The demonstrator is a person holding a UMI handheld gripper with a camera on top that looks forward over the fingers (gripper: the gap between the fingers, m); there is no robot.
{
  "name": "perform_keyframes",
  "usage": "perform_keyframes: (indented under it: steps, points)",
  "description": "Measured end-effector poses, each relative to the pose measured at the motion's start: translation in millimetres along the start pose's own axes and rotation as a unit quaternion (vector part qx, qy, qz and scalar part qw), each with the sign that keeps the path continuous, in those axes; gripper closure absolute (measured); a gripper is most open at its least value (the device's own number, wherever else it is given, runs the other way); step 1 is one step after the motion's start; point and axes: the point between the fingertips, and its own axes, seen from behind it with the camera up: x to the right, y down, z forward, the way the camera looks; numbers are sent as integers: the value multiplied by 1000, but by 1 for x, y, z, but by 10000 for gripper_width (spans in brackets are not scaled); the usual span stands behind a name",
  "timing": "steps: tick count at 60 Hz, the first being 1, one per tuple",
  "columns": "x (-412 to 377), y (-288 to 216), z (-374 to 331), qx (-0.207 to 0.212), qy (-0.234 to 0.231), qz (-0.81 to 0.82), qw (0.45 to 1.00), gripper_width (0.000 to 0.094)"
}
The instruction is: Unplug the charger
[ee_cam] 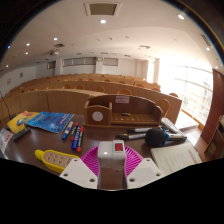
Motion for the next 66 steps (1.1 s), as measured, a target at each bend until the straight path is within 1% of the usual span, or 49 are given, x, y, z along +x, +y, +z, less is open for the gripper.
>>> perform_keyframes:
  steps: [1,3,4,5,8,9,13,15,19,22,25,30,38,48,57,66]
  points:
    - [7,-17,-9,-11,-1,-1,1000,651]
    - [10,-3,-4,-23,0,-2,1000,632]
    - [12,-15,-11,-30,-1,-1,1000,624]
    - [8,12,-1,-32,-2,0,999,614]
    - [9,18,-4,-44,-7,9,999,579]
    - [9,30,-3,-47,-8,12,999,567]
    - [11,28,-11,-55,-8,22,998,503]
    - [13,26,-15,-54,-5,23,998,425]
    - [15,22,-29,-51,-1,22,998,209]
    - [15,18,-44,-46,0,24,999,74]
    - [14,12,-62,-39,0,25,999,106]
    - [10,2,-101,-32,1,22,999,76]
    - [-2,-7,-172,-26,-2,19,999,78]
    - [-18,-14,-268,-17,15,2,1000,87]
    - [-28,-7,-344,-15,31,6,999,89]
    - [-39,7,-392,-18,37,-1,999,87]
